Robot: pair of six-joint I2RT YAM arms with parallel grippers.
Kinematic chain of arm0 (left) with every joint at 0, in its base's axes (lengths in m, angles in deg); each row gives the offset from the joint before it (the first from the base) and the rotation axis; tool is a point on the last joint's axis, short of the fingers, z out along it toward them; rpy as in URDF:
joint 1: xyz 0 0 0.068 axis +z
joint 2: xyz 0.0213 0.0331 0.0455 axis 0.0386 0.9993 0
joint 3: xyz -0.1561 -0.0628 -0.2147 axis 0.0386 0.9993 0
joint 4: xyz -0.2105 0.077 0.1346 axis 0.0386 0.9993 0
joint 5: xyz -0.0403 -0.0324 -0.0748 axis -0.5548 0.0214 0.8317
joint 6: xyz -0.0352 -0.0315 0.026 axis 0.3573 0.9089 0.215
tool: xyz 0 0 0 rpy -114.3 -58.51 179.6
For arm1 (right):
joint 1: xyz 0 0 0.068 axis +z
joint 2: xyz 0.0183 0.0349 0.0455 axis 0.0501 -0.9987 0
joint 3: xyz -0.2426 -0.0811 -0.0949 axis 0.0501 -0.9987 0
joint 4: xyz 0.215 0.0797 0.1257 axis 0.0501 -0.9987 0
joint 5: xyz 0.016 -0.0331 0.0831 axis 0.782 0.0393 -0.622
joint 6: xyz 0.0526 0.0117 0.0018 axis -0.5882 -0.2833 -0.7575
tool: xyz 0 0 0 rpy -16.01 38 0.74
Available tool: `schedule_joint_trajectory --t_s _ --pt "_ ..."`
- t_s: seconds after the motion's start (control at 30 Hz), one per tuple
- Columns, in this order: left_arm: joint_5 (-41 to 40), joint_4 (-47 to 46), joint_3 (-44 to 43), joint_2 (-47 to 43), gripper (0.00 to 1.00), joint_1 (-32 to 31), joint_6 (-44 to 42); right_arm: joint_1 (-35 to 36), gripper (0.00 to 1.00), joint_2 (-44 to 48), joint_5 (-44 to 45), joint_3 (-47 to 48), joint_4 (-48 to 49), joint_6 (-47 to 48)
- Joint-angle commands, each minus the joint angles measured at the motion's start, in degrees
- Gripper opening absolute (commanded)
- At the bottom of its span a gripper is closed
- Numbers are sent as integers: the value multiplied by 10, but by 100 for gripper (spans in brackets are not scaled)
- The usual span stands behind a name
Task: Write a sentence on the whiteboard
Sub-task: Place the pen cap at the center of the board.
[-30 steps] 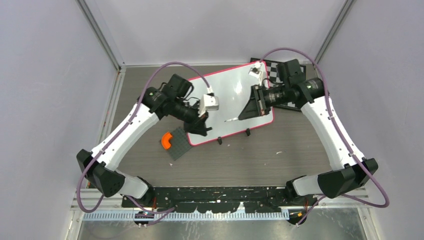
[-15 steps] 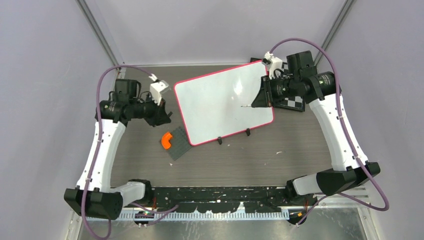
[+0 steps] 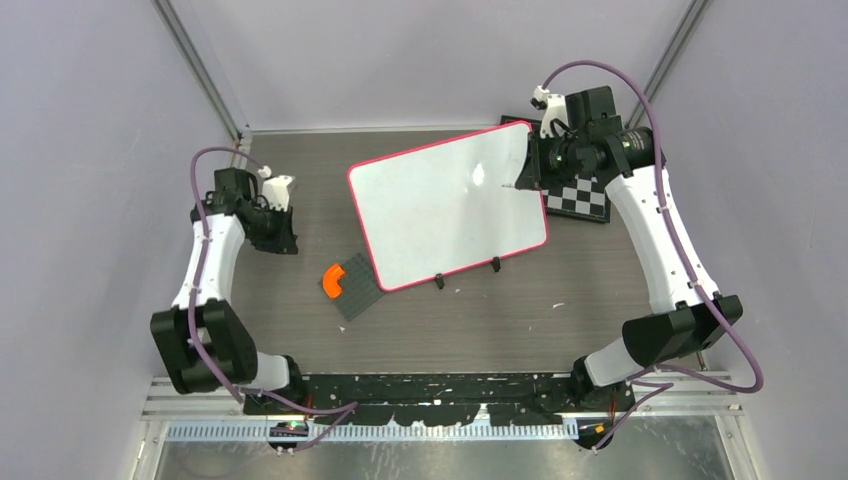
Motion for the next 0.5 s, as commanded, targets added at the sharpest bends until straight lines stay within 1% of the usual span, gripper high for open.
schedule_joint_trajectory --t_s 0.0,0.1,0.2,0.27,0.37,0.47 --pt "-1 -41 -3 48 0 16 -44 -1 0 13 -47 -10 62 6" --pt "0 -57 -5 79 0 17 -42 -1 0 35 -82 -42 106 -4" --pt "7 -70 -12 104 0 17 -41 -1 0 65 -76 -83 158 -36" --pt "15 -74 -15 122 0 16 -44 -1 0 76 -91 -100 182 -17" --pt "1 -77 -18 157 0 16 -37 1 0 63 -124 -75 160 23" --pt "-30 -97 -7 177 0 16 -27 11 0 30 -132 -23 88 60"
